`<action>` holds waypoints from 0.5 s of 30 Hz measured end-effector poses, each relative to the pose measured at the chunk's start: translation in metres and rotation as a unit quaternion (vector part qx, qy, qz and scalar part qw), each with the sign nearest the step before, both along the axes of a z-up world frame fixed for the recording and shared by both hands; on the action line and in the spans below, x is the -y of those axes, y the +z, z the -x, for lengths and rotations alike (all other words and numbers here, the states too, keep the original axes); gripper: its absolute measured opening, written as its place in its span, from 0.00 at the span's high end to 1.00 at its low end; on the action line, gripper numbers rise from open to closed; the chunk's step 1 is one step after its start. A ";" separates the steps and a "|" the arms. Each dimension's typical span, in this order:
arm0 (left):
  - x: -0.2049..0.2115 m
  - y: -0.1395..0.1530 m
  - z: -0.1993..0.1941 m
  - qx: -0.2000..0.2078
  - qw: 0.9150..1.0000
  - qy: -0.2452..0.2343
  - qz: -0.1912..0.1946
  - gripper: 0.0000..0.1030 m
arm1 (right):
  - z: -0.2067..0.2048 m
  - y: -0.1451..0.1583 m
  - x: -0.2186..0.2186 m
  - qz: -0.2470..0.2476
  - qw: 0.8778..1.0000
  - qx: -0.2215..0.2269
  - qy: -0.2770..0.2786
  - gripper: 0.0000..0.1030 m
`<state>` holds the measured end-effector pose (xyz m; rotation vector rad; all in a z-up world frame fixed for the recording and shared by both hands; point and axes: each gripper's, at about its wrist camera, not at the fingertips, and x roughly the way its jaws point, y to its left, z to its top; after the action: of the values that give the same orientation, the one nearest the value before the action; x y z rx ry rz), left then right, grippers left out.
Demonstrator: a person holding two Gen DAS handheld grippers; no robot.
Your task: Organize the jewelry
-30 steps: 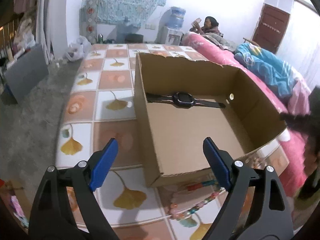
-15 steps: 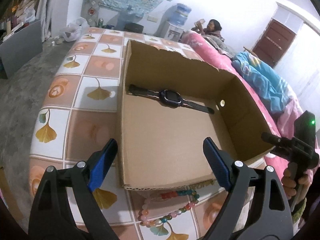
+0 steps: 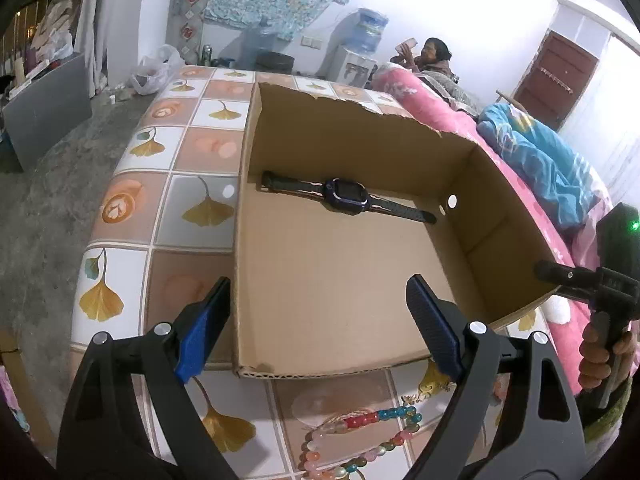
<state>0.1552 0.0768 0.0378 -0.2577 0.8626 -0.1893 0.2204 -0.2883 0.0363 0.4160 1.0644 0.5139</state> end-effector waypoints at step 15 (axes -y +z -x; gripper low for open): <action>0.008 -0.001 0.019 0.008 1.000 -0.019 -0.004 0.19 | 0.015 0.003 0.013 0.002 1.000 -0.007 0.003 0.37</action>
<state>0.1366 0.0688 0.0366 -0.2331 0.8518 -0.2231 0.2051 -0.3016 0.0390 0.4134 1.0801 0.5155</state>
